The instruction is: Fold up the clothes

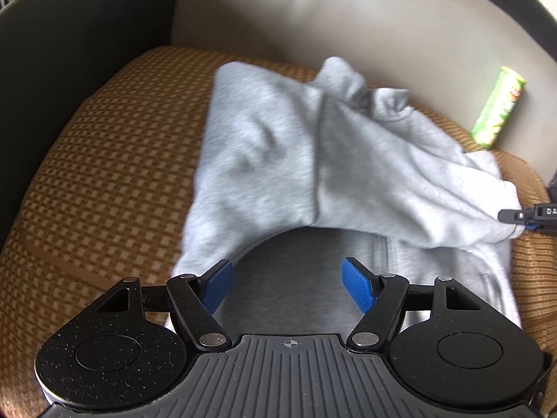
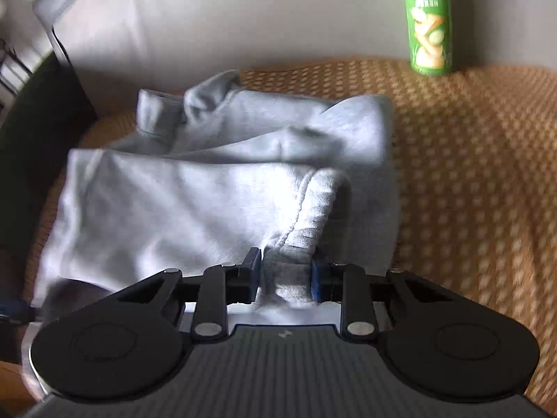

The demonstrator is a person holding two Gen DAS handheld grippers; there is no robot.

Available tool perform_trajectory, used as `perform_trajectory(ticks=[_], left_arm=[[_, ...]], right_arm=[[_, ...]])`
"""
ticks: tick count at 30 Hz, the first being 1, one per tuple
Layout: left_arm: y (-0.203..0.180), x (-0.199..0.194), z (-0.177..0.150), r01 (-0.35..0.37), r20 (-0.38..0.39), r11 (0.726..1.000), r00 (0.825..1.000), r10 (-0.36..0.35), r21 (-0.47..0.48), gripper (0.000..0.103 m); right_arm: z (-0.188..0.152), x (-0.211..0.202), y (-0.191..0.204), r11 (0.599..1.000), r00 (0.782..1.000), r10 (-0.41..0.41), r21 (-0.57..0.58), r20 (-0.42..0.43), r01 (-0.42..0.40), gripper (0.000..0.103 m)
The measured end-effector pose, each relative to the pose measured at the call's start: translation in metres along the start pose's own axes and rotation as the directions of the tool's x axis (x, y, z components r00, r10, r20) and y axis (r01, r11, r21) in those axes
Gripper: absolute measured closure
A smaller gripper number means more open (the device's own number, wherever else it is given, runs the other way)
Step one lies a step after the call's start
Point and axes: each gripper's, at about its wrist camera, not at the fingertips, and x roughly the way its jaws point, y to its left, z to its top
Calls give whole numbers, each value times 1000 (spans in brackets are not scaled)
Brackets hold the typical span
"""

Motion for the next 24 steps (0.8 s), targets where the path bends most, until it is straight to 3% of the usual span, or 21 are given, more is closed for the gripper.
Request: perform_trajectory(ticks=[4, 6, 11, 16, 21, 24], left_arm=[[5, 0, -4, 94, -27, 987, 995, -98, -133, 22], [7, 0, -6, 138, -35, 970, 988, -148, -201, 22], [0, 8, -4, 99, -38, 977, 993, -108, -189, 23], [19, 0, 0, 90, -14, 950, 995, -98, -300, 23], [20, 4, -9, 99, -61, 954, 991, -121, -283, 23], [15, 15, -13, 99, -72, 954, 990, -124, -283, 22]], right_arm=[[-26, -49, 14, 981, 986, 165, 106, -3, -163, 74], [-41, -68, 21, 970, 978, 207, 134, -4, -205, 74], [-55, -84, 26, 939, 962, 273, 218, 7, -268, 76], [-54, -83, 34, 943, 959, 280, 195, -35, -268, 78], [-78, -72, 56, 915, 919, 375, 208, -122, -346, 83], [-83, -72, 65, 902, 907, 405, 214, -117, -375, 85]])
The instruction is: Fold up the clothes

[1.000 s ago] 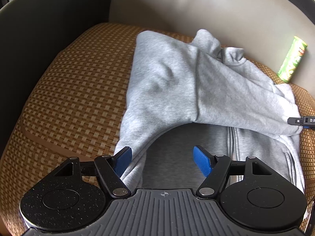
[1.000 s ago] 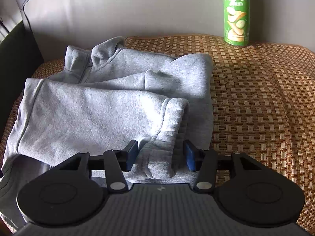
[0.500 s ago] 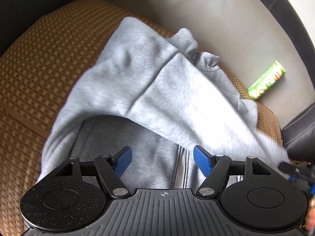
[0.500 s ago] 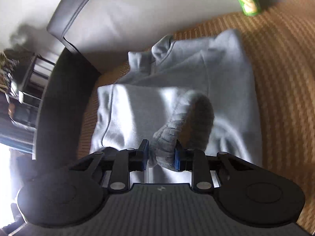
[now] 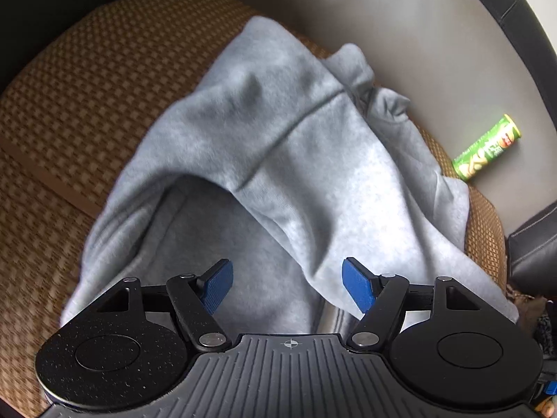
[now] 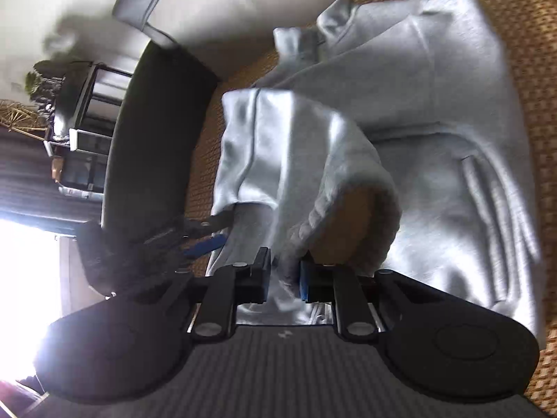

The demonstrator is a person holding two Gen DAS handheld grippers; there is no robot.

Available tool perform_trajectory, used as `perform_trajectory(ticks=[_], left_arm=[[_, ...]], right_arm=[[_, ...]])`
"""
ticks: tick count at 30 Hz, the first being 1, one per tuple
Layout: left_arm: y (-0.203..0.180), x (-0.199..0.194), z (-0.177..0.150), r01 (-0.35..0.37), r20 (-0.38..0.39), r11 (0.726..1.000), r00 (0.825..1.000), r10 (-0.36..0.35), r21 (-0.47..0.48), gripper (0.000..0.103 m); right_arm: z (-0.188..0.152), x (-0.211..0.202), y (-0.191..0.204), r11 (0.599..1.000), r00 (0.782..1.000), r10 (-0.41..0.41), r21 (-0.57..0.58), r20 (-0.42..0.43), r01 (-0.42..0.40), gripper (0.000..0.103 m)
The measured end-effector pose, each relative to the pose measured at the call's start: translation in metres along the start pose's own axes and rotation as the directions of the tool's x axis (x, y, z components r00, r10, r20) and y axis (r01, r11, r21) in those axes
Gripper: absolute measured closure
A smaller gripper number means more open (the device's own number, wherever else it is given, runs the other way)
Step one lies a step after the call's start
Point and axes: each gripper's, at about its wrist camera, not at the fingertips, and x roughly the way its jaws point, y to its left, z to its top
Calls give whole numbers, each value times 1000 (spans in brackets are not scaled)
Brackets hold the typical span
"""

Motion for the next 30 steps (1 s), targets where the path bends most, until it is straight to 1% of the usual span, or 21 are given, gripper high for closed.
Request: perform_trajectory(ticks=[1, 2, 3, 6, 8, 10, 11, 13, 14, 15, 17, 19, 20, 21, 22, 25, 27, 29, 30], left_arm=[[-1, 5, -1, -4, -1, 1000, 1000, 4, 1, 22], [-2, 10, -1, -8, -2, 1000, 1000, 8, 2, 22], [-3, 15, -2, -12, -3, 1000, 1000, 12, 3, 22], [4, 28, 7, -18, 35, 996, 999, 21, -89, 23], [8, 34, 16, -32, 63, 990, 997, 41, -135, 22], [13, 40, 24, -46, 89, 983, 994, 63, -180, 22], [13, 42, 28, -50, 96, 981, 993, 69, -186, 23], [14, 46, 35, -56, 107, 980, 991, 78, -192, 33], [13, 45, 37, -72, 111, 982, 989, 93, -176, 56], [12, 44, 40, -91, 115, 983, 987, 110, -158, 73], [15, 34, 42, -82, 140, 985, 985, 103, -149, 84], [21, 21, 42, -65, 162, 987, 983, 89, -148, 86], [23, 16, 42, -63, 163, 988, 983, 85, -138, 85], [24, 10, 41, -44, 148, 991, 987, 63, -125, 77], [25, 5, 40, -23, 131, 993, 991, 38, -112, 65], [27, -13, 38, 40, 79, 996, 996, -34, -76, 51], [20, -32, 30, 104, 74, 994, 992, -102, -28, 27], [9, -50, 24, 158, 73, 987, 984, -160, 24, 22], [0, -58, 21, 177, 79, 981, 980, -183, 81, 20]], right_arm=[[1, -2, 0, 1000, 1000, 7, 7, 13, -7, 86], [3, -5, 0, 1000, 1000, 9, 11, 25, -9, 90], [6, -9, 0, 1000, 999, 10, 15, 38, -11, 91], [15, -22, 2, 1000, 996, -20, -2, 84, 20, 91], [21, -29, 5, 998, 993, -46, -32, 108, 50, 91], [25, -34, 5, 996, 992, -61, -52, 113, 68, 91], [27, -35, 4, 995, 991, -69, -61, 112, 76, 91], [28, -35, 4, 993, 991, -79, -78, 105, 88, 91], [28, -35, 3, 992, 991, -83, -86, 100, 92, 92], [27, -33, 3, 991, 992, -88, -92, 94, 97, 92], [25, -30, 3, 989, 992, -97, -100, 83, 105, 92], [23, -27, 5, 989, 992, -99, -101, 76, 106, 92], [23, -26, 6, 989, 992, -98, -102, 74, 106, 92], [23, -25, 9, 989, 993, -96, -102, 73, 103, 92], [24, -24, 12, 990, 993, -92, -101, 74, 100, 92], [31, -19, 31, 986, 994, -72, -144, 85, 84, 92], [38, -15, 45, 981, 995, -47, -185, 93, 64, 92], [46, -11, 58, 976, 995, -25, -212, 101, 46, 92], [51, -8, 63, 974, 994, -19, -223, 104, 42, 92]])
